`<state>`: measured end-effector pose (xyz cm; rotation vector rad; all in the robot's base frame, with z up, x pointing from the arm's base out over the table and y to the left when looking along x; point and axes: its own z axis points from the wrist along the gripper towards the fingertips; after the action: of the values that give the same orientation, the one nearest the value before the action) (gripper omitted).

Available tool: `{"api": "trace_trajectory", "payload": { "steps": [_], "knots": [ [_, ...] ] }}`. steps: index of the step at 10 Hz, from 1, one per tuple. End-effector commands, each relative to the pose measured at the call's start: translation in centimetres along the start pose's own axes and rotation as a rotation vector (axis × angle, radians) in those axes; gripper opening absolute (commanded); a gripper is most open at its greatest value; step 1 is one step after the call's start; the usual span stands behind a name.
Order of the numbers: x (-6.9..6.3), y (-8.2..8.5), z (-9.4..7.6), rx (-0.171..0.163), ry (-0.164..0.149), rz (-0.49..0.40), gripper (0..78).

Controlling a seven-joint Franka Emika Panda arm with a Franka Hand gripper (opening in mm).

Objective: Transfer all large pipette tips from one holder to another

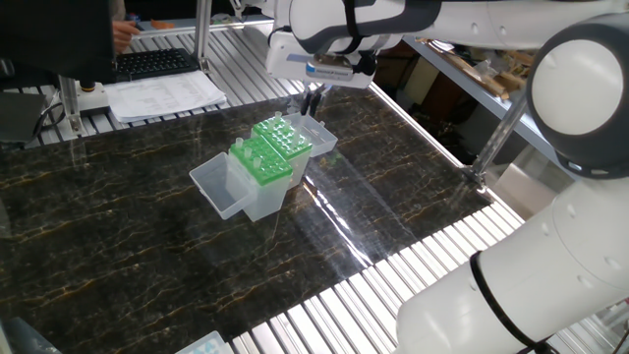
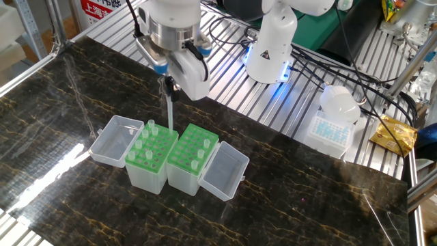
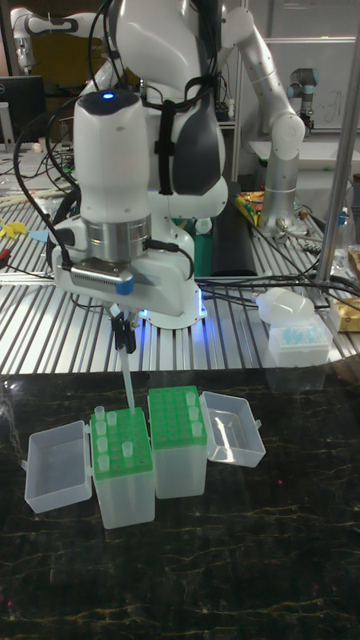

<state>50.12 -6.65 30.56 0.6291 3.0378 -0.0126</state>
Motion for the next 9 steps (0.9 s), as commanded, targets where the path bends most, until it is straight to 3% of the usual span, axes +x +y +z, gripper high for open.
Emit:
{"api": "trace_trajectory", "payload": {
  "steps": [1, 2, 9],
  "knots": [
    [0.05, 0.13, 0.08, -0.003, 0.014, 0.001, 1.2],
    [0.05, 0.13, 0.08, -0.003, 0.014, 0.001, 77.4],
    [0.05, 0.13, 0.08, -0.003, 0.014, 0.001, 77.4]
  ]
}}
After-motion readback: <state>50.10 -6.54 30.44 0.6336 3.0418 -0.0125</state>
